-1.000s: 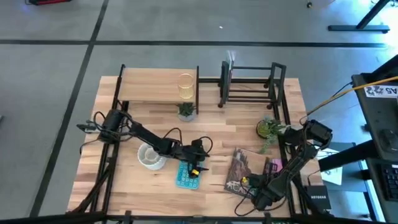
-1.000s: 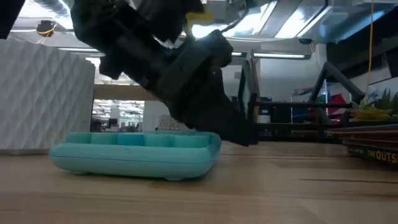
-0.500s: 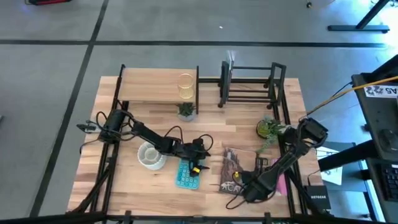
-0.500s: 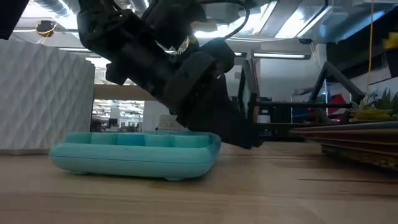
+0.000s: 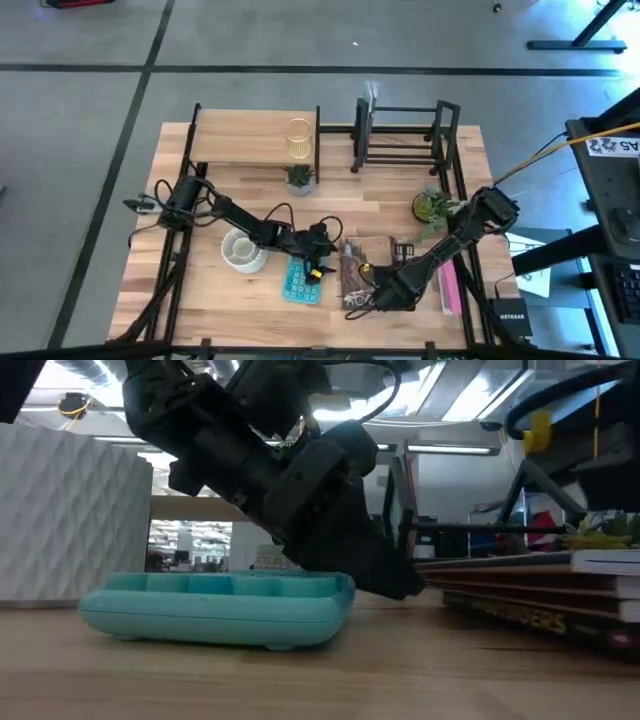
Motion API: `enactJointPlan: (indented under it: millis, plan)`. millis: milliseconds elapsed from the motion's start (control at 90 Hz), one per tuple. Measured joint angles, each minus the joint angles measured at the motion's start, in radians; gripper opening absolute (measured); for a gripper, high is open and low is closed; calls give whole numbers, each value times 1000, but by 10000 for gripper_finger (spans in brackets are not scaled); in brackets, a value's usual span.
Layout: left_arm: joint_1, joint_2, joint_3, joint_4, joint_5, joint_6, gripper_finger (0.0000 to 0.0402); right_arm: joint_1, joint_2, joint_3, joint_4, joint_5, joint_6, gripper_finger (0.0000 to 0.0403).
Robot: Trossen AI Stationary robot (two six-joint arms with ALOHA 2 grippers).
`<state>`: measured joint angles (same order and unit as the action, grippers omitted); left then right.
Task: Stock shelves
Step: Put the brown book on the book shelf
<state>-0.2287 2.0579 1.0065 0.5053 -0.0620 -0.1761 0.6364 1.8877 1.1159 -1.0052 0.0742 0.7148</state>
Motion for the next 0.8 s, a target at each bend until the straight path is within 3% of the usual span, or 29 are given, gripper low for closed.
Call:
enactJointPlan:
  millis: [267, 500, 678, 800]
  plan:
    - [0, 0, -1, -10, -1, -31, 295, -26, 3, 32, 15, 70, -65, 49]
    - [-1, 0, -1, 8, -10, -80, 295, -24, 1, 100, -166, 146, -68, 49]
    - [-9, -14, -1, -33, -22, -86, 295, -5, -32, 140, -222, 67, -12, 49]
    - [-17, -78, 1, -167, -125, -48, 295, 71, -63, 148, -176, 14, 96, 49]
